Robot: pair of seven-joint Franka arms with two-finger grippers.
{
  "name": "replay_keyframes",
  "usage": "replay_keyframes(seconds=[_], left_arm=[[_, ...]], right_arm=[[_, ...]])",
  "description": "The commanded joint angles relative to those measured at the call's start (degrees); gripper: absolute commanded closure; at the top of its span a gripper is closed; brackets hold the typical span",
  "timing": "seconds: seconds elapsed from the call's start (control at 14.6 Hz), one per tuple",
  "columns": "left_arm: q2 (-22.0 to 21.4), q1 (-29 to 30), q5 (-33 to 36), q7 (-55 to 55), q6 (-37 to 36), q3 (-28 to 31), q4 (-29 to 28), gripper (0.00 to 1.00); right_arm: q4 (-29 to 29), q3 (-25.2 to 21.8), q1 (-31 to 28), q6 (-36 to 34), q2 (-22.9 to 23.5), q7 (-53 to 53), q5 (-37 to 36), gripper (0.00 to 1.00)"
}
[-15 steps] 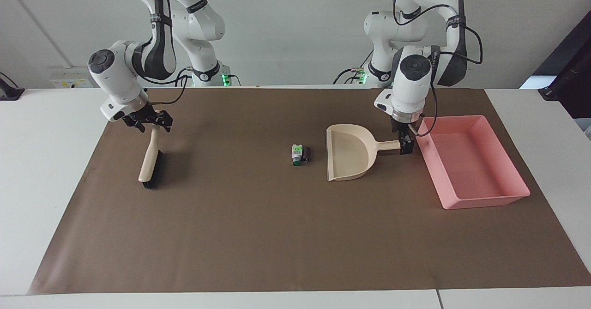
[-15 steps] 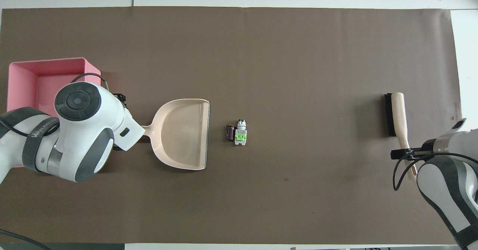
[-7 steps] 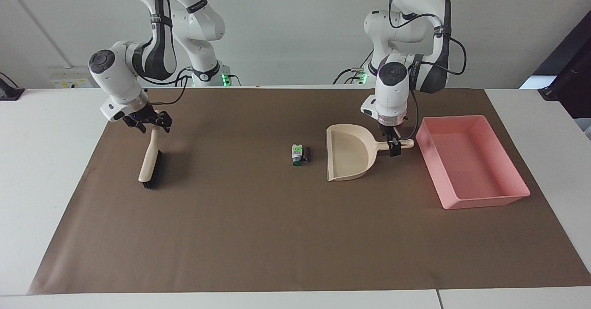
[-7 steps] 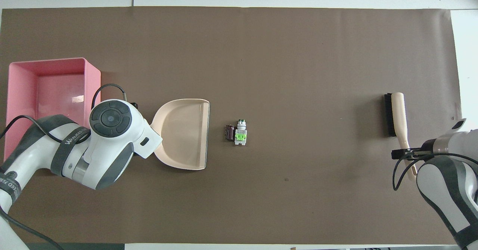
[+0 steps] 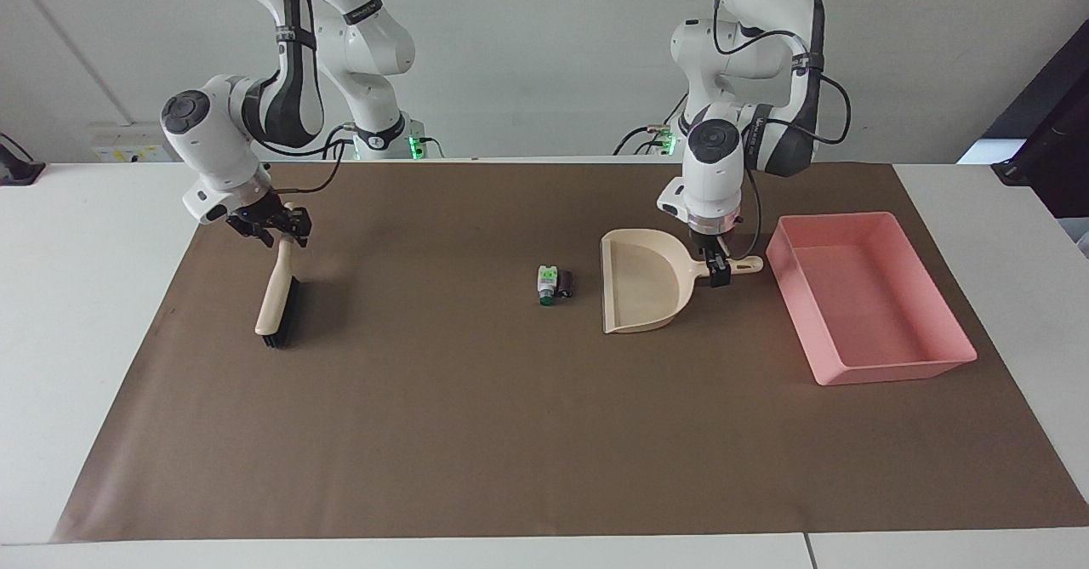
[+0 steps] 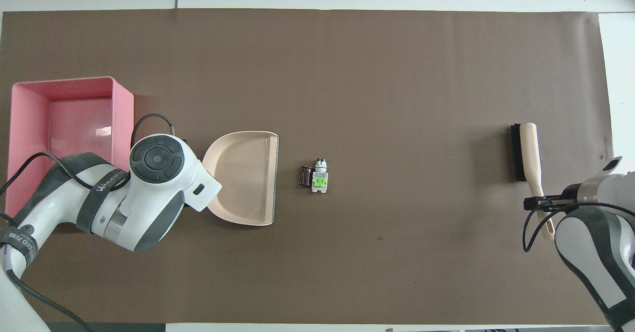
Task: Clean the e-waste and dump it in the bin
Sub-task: 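Slide the dustpan toward the e-waste while the right gripper grasps the brush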
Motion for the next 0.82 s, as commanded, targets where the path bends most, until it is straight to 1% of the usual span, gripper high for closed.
replay_keyframes(seconds=[0.0,0.07,0.14,0.21,0.27,0.34,0.41,0.55,0.62,0.75], left_arm=[[-0.1,-1.0,1.4,-2.1,1.5,0.5,-0.5,0.8],[-0.1,-1.0,1.4,-2.0,1.5,0.5,-0.5,0.9],[-0.1,-1.0,1.4,-1.9,1.3,0.5,-0.3,0.97],[0.0,-1.0,1.4,-1.6,1.3,0.5,0.2,0.99],[0.1,-1.0,1.4,-1.7,0.5,0.5,1.2,1.0],[0.2,-1.0,1.4,-2.2,0.1,0.5,1.6,1.0],[0.0,-1.0,1.4,-1.8,-1.3,0.5,3.1,1.0],[0.3,-1.0,1.4,-1.5,-7.6,0.5,6.3,1.0],[0.4,-1.3,1.4,-1.4,-9.0,0.5,6.4,1.0],[0.4,-2.7,1.4,-1.5,-9.1,0.6,6.6,1.0]], right_arm=[[0.3,0.7,-0.9,0.8,0.7,0.7,0.9,0.34],[0.2,0.7,-0.9,0.7,0.6,0.6,0.9,0.35],[0.3,0.7,-0.9,0.5,0.6,0.6,0.9,0.39],[0.4,0.7,-0.9,0.5,0.6,0.7,0.9,0.43],[0.4,0.7,-0.6,0.5,0.7,0.7,0.9,0.55],[0.7,0.8,-0.5,0.3,0.8,1.3,0.9,0.83],[1.7,0.8,-0.4,0.0,1.0,2.7,0.9,1.0],[3.8,1.0,1.0,-2.3,1.7,4.2,0.9,1.0],[4.8,1.0,1.6,-3.4,1.9,4.6,1.0,1.0],[7.3,1.2,3.0,-6.8,1.8,6.3,1.0,1.0]])
